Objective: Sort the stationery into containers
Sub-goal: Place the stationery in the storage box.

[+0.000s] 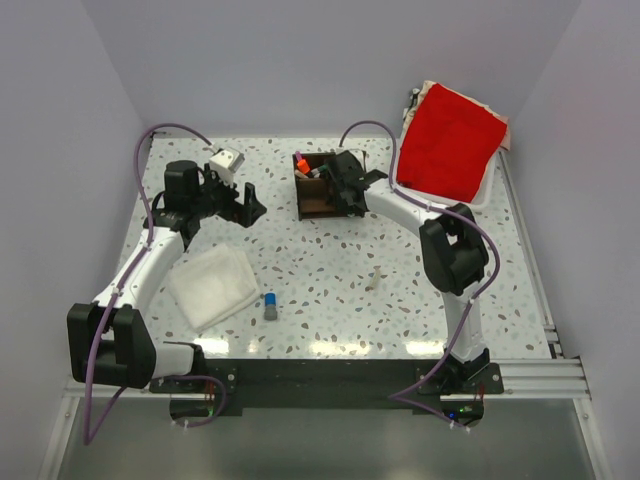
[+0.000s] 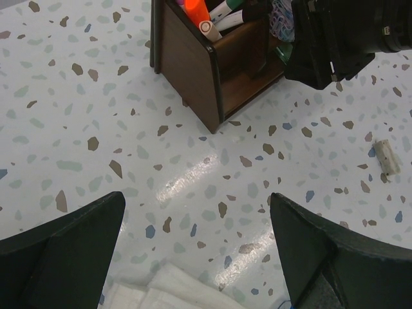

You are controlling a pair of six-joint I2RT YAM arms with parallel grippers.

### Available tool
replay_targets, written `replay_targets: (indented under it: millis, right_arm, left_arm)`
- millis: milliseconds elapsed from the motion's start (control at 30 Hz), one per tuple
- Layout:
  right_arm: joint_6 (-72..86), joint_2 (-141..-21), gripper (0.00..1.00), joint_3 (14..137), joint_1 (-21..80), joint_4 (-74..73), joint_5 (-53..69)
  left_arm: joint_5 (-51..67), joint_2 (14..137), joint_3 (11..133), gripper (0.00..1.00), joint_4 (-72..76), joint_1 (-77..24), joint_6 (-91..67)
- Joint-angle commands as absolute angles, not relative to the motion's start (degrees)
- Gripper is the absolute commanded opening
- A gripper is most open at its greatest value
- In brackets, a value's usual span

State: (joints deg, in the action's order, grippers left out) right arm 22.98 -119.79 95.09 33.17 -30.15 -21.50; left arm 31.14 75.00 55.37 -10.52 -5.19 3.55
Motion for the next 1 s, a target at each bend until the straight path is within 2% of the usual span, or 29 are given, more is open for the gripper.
replay_targets:
  millis: [0,233,500,967]
  right_arm:
    - [24.2,-116.8,0.45,93.7,33.4,-29.4,-21.8]
    - [24.6,-115.9,0.42,92.3,33.4,-29.5,-21.6]
    - [24.0,-116.5,0.19,93.2,33.5,-28.8,-21.7]
    - [22.4,-117.8,0.18,96.2,33.0,-28.3,-24.3]
  left_arm:
    - [32.2,74.9,54.7,1.00,-7.6,-4.7,2.5]
    - [32.3,74.7,54.5,1.00,-7.2,-4.7,2.4]
    - [32.3,74.9,54.1,1.00,-6.9,-4.7,2.3]
    - [32.8,75.7,54.4,1.00,-6.3,-4.7,1.8]
